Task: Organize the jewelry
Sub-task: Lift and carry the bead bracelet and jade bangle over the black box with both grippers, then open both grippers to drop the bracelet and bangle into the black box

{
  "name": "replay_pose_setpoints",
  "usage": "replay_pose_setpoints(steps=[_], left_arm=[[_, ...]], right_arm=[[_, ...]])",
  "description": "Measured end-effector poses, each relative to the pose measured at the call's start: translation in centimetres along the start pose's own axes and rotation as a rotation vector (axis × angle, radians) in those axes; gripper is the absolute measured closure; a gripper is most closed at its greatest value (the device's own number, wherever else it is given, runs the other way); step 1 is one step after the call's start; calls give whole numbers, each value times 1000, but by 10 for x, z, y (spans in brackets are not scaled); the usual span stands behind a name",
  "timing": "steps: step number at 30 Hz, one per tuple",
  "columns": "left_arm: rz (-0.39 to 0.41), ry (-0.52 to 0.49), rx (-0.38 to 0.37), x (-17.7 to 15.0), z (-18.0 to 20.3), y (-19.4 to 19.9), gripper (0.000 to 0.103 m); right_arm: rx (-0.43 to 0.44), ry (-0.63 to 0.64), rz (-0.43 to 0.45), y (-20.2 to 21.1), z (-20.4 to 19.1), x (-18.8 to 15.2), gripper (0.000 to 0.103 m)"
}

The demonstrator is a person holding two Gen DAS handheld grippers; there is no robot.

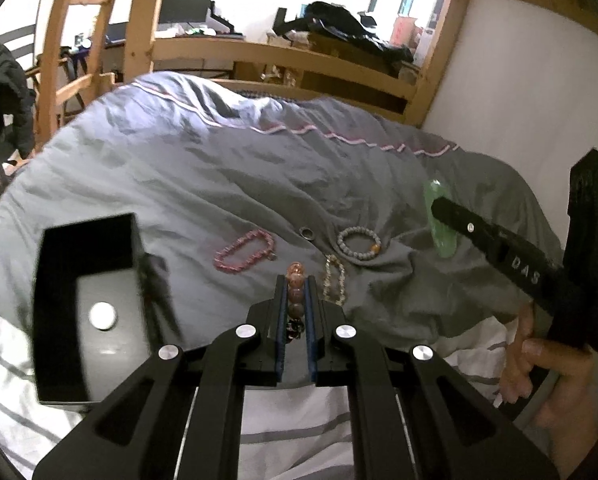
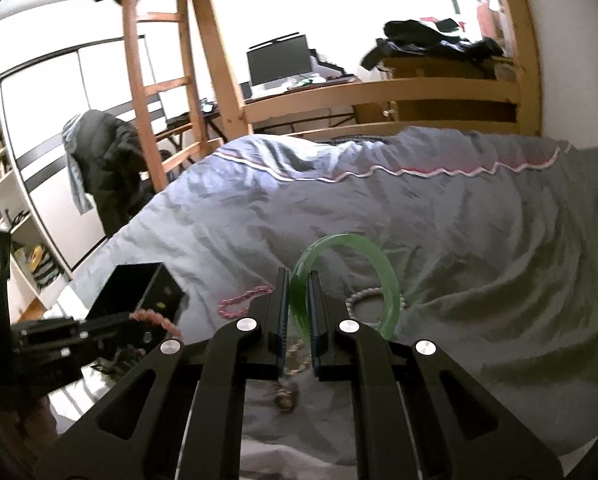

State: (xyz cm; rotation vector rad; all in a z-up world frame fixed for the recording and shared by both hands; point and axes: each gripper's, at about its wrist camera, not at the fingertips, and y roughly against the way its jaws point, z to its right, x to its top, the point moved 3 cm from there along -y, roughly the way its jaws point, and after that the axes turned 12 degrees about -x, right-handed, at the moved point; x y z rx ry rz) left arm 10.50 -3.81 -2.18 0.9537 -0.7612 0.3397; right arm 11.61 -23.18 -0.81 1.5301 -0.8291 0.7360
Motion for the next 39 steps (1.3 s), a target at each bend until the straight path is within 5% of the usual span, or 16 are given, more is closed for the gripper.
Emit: replay_pose_setpoints(steps=[12,21,39], left_arm=[[35,38,77,6,-31,44,95],[37,136,143,1,-83,64,95],[53,240,176,-4,-136,81,95]], right_arm=[[43,78,-20,4,-51,-4,93],[123,172,-42,-3,-125,-17,93],[287,200,-134,-27,-218,-51,93]])
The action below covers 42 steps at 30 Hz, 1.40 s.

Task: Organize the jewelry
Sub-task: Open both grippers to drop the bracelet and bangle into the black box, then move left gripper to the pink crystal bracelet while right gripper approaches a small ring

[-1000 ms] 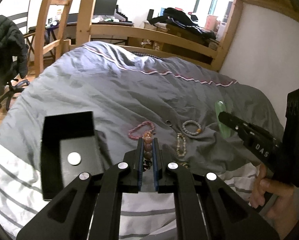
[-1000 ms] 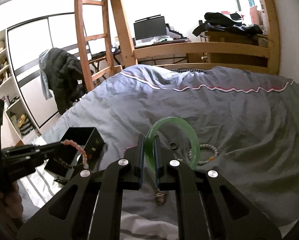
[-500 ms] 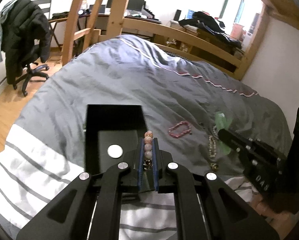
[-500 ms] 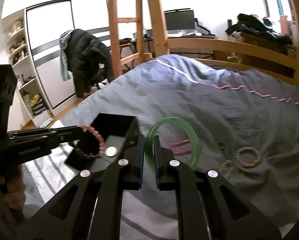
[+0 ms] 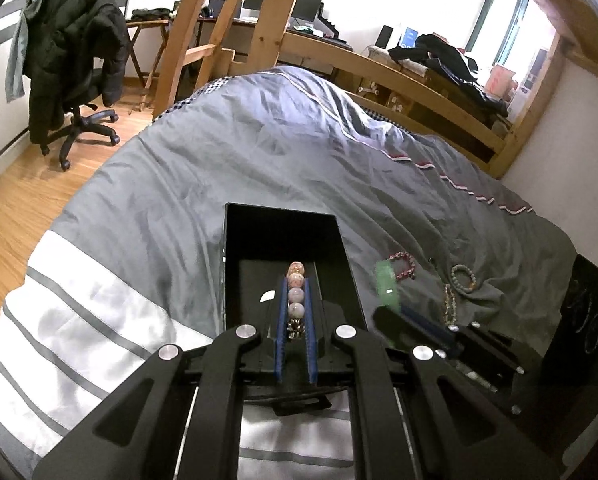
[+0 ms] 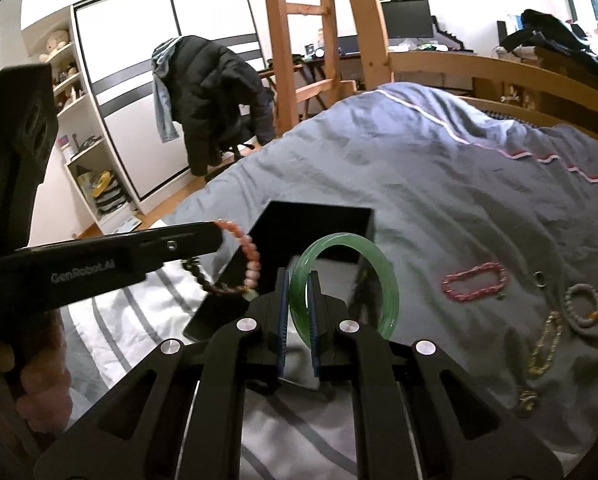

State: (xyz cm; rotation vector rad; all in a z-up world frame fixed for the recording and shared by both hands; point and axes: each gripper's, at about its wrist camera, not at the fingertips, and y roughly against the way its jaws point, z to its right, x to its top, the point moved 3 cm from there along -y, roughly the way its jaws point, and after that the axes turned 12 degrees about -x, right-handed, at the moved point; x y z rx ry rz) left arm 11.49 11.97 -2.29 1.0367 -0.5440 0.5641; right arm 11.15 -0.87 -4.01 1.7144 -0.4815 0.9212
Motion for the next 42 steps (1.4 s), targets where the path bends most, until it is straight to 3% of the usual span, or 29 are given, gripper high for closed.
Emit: replay_pose_setpoints(steps=[6,12,22,24,26,28,30,31,37,42], left_arm=[[-8,16,18,-1,-7,-3,95],[-22,96,26,-2,-26,-6,95],[-15,92,-1,-2,-22,-5,94],[-11,100,2,-2,-24,-5,89],[-3,107,11,-1,-25,-4,66],[20,114,8,0,-26,0,48],[43,109,-4,2,-24,5,41],[48,106,-3,3,-24,5,35],[68,97,18,4,-21,5,20],[78,69,23,3,-14,3,15]], right_arm=[[46,-2,-14,-7,-10,-1,93],[108,-10,-18,-10,-18,-2,93],[62,-15,-80,-25,-16,-8,86],[41,-20,-64,-20,-12,-6,74],[28,-35,-33,-15,-7,-4,42],[10,-67,-7,-9,3,-2,33],[-20,-91,-7,-7,13,-1,24],[-36,-104,-3,-6,18,-1,15],[-111,-140,1,3,46,0,9],[-164,-159,-1,15,71,1,4]])
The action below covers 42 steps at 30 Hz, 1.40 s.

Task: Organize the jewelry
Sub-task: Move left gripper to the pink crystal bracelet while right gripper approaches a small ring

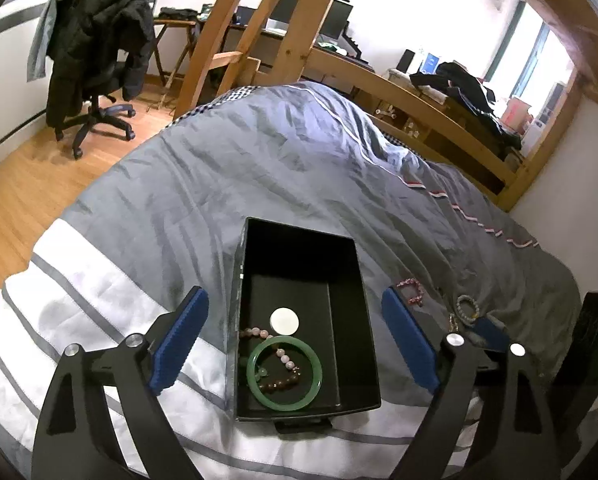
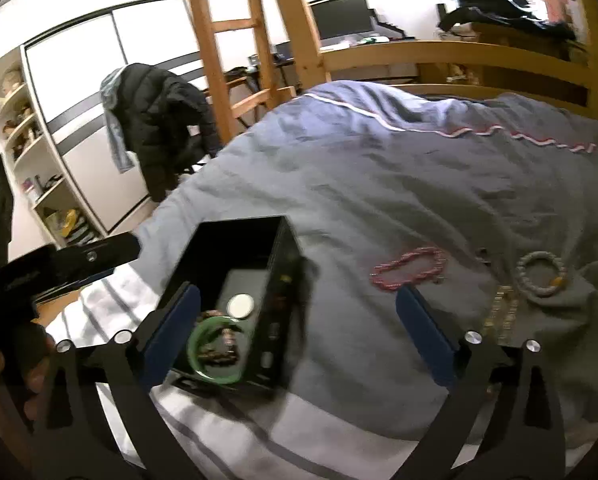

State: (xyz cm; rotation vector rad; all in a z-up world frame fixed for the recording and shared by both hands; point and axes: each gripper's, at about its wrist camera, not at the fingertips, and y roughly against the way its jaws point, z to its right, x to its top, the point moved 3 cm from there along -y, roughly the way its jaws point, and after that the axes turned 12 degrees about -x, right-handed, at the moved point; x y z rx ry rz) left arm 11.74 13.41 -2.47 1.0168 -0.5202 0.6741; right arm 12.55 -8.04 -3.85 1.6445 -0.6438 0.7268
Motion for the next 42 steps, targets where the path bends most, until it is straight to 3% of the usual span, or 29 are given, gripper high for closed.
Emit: replay_pose_setpoints(steps=[5,20,25,30,33,37,38,42], left_arm=[[-31,-75,-15,-10,22,-10,14],[-112,-197,-217,-50,97,-38,14],[-141,-263,-205,-60,117,-57,14],[-133,-252,-183,-57,128,-86,15],[-145,-259,-162,-57,134,-111,20],[-168,-303,-138,-55,139,-139,27],[-173,-308,-137,-54,139,-145,31],[-207,-263,-150,-52,133,-178,42]], right_arm=[[-53,18,4,12,24,1,4],[-185,-11,8,38,108,10,4],[-191,-31,9,40,130,7,4],[-150,-21,-40,23,137,-17,4],[-126,-22,-77,12,137,-36,17],[-110,7,-153,-8,134,-56,53],[-106,15,-169,-12,132,-59,58],[-89,5,-202,-27,130,-62,62]])
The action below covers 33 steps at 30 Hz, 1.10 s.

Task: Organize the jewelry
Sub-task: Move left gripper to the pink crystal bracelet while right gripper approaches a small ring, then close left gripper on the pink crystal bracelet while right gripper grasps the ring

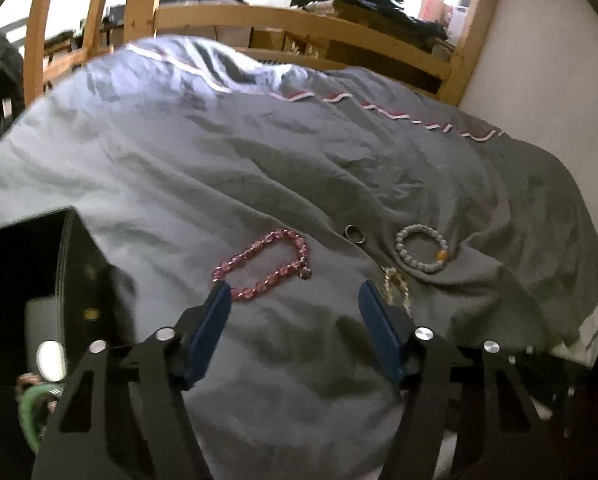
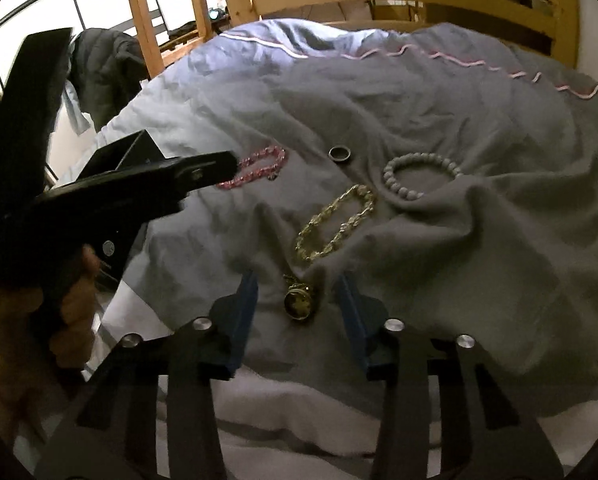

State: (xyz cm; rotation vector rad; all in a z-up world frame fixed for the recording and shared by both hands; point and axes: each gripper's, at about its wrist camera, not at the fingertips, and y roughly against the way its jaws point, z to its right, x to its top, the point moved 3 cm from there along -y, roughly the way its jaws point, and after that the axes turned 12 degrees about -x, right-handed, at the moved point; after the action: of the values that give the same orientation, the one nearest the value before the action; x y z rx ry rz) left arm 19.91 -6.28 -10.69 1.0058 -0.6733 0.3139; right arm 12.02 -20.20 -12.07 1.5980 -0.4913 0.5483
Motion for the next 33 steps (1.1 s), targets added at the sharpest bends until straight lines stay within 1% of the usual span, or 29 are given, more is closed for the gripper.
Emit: replay_pose_setpoints(steps=[2,4,6,9,10,11,12,13,14,16,17,20,25,27,30,31,33], left_arm=[[-22,14,-7,0,-4,-12,54],[-39,6,1,-1,-5,-23,55],[-46,4,18,-1,-7,-32,55],[-51,17,13,-1,-9,-39,55],[-54,15,17,-1,-9,-42,56],[-55,16,19,-1,-10,-42,64],[-57,23,21,0,-12,-43,69],[-59,34,15,0,-14,-43,80],[-59,47,3,0,-15,-42,89],[-55,78,-29,1,-18,-39,96],[-50,86,-37,2,-19,-37,97],[-27,83,-47,4,-15,-30,99],[2,44,-57,8,-5,-20,100],[-4,32,-47,9,-3,-22,100],[-34,9,3,5,-6,-33,99],[-43,13,1,3,-8,-35,99],[-61,19,-3,-1,-12,-39,93]], right_arm=[[3,-10,-24,-10,-1,0,63],[4,4,-66,-23,-4,-3,63],[-25,29,-99,-34,-8,-7,63],[-49,52,-112,-43,-14,-9,63],[-51,52,-111,-43,-13,-8,66],[-55,49,-107,-43,-12,-8,73],[-57,43,-102,-42,-11,-7,76],[-53,29,-98,-40,-9,-6,80],[-50,20,-95,-39,-7,-6,83],[-52,17,-84,-35,-6,-5,83],[-58,26,-77,-33,-7,-5,83],[-64,58,-50,-23,-13,-3,83],[-49,31,-7,-11,-7,1,83],[-41,12,-3,-8,-3,2,83],[-39,7,-7,-8,-4,2,83],[-39,8,-14,-9,-4,1,83],[-40,11,-20,-11,-5,0,83]])
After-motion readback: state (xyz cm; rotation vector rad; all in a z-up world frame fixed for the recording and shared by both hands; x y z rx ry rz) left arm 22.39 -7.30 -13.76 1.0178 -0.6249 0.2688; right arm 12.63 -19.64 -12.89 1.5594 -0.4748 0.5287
